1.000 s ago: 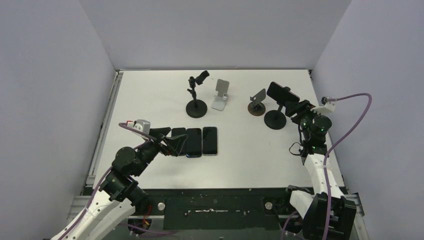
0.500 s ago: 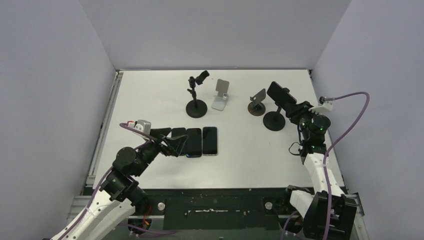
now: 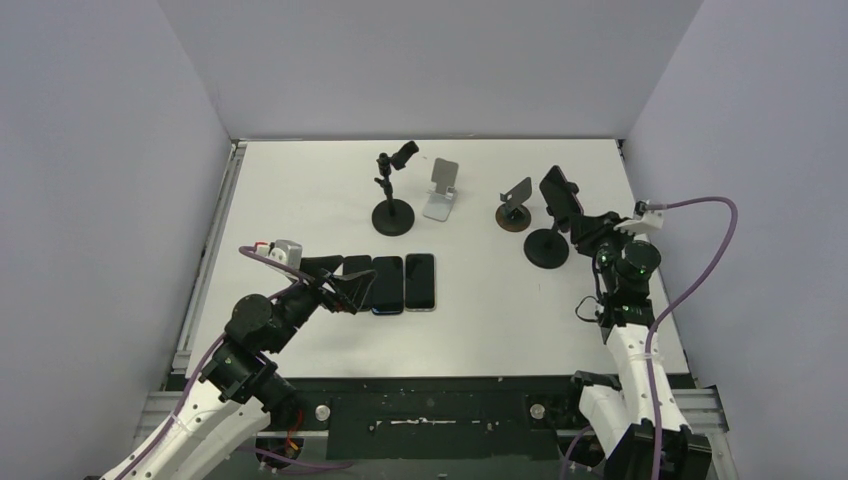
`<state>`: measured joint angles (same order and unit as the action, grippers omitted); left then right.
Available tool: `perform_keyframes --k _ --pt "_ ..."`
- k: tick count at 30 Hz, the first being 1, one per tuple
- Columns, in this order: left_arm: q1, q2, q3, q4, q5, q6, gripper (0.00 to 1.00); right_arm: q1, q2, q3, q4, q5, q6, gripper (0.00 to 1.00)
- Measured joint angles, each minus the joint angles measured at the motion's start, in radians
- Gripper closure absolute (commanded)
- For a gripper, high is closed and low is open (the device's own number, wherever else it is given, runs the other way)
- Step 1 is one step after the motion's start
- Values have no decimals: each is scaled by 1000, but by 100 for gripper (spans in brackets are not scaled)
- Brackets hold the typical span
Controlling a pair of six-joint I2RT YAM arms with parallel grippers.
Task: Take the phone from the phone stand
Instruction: Move the phone stand with the phone to the center of the board.
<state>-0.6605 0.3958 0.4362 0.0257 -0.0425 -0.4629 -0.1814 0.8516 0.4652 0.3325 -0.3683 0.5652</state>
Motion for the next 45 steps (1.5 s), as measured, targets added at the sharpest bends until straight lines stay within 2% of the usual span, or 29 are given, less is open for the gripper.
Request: perform_keyframes --k 3,9,17,29,39,45 --pt "0 0 0 1 0 0 3 14 -32 -6 -29 0 -13 85" --pt "-2 0 0 1 3 0 3 29 -67 -8 -69 1 -37 100" --pt "-5 0 0 1 3 0 3 54 -108 -8 -119 7 -40 100" --pt "-5 0 0 1 5 0 3 150 -271 -8 -306 6 -27 100" --pt "-5 18 0 3 35 0 3 223 -374 -9 -435 -57 -18 100" --pt "-5 37 0 35 88 -1 3 248 -397 -13 -455 -127 -7 100"
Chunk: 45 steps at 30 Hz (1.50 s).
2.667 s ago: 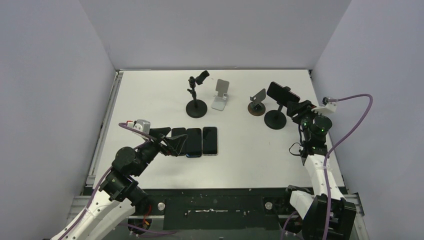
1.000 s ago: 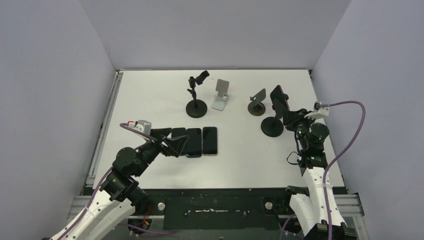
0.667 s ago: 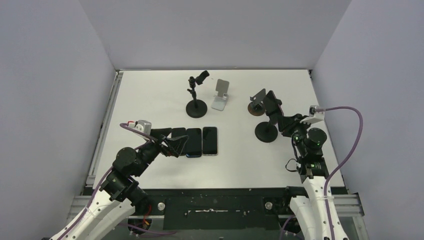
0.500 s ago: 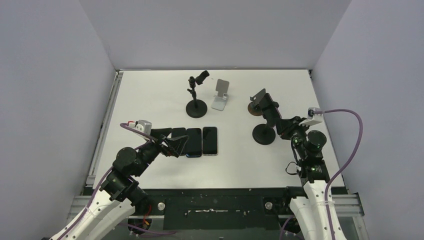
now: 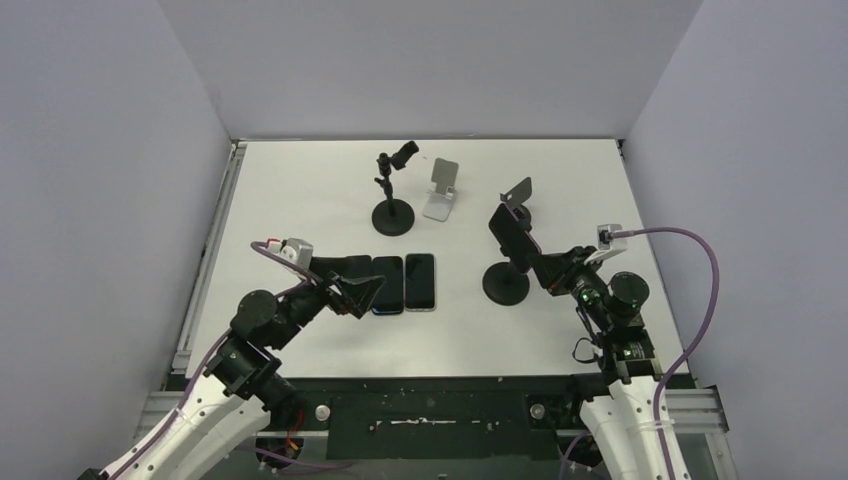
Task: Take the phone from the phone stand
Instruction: Move the phone stand with the phone to the center of the board.
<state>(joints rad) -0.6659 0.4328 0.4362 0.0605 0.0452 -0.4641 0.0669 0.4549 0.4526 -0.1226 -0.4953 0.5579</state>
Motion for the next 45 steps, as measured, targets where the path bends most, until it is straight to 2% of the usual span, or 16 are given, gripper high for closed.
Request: perform_keyframes --k 19,23,28,37,45 --pt "0 80 0 33 82 2 3 69 134 -27 186 -276 45 100" --pt "0 155 10 107 136 7 3 72 143 -10 160 -280 16 100" --pt "0 324 104 181 204 63 3 80 158 49 59 -275 -28 100" --pt "-31 505 205 305 289 395 3 98 216 219 -202 -236 -82 100" --pt "-92 640 255 309 309 703 3 105 243 282 -304 -215 -116 100"
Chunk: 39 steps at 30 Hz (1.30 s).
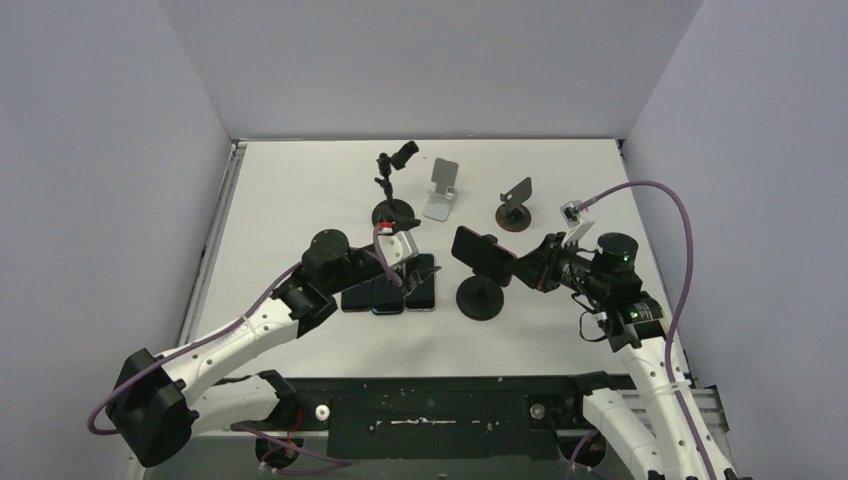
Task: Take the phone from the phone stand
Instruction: Move the phone stand with the phone to the center of the board, then adjust the phone stand with the phone at the center of the board.
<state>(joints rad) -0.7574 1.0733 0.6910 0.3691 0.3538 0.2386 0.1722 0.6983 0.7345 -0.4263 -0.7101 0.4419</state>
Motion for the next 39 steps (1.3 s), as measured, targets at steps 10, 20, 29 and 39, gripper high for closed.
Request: perform_keyframes --k 10,20,29,39 --pt "-72 133 148 -137 -2 389 3 6 68 111 -141 16 -76 100" --pt "-138 282 249 -278 -48 599 3 16 105 190 -245 28 -108 100" --pt "-147 381 303 -290 -58 636 3 26 106 188 -257 32 -134 100" --pt "-152 421 364 -290 -63 654 3 28 85 169 -257 32 -147 100"
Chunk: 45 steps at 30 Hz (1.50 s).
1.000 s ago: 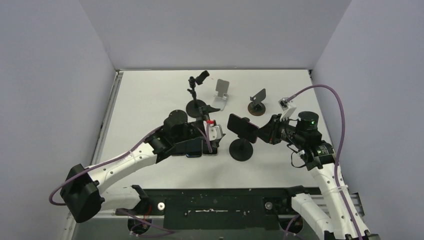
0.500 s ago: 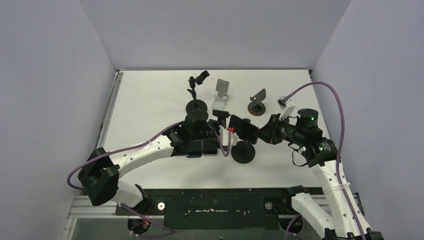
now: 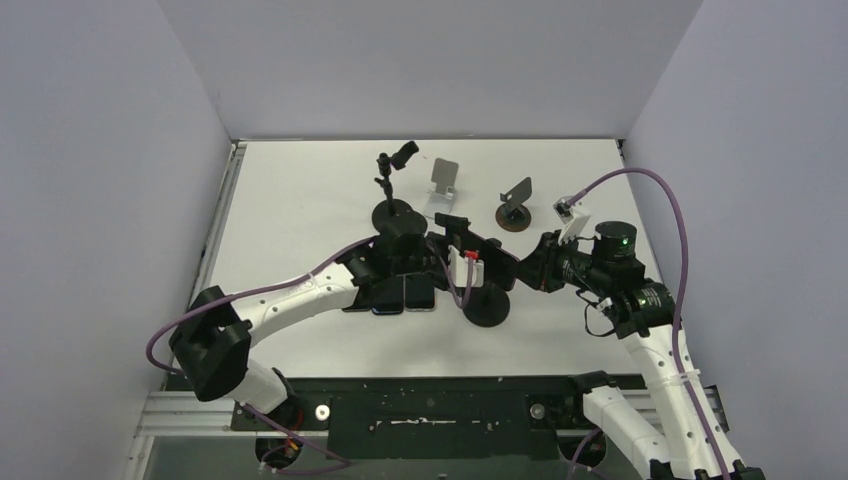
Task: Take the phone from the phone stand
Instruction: Adjust the phone stand with the phone at the center of the board.
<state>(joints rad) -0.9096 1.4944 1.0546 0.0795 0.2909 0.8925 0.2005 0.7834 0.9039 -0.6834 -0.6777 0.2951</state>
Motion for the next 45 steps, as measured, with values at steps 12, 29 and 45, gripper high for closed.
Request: perform_keyframes --k 12,29,45 --pt "-13 49 14 -21 -33 54 9 4 -1 0 -1 0 -2 100" --pt "-39 45 -11 37 -87 1 32 4 -16 -14 -6 4 2 51" --pt "-51 15 -72 106 -136 -69 52 4 -121 -65 87 64 81 29"
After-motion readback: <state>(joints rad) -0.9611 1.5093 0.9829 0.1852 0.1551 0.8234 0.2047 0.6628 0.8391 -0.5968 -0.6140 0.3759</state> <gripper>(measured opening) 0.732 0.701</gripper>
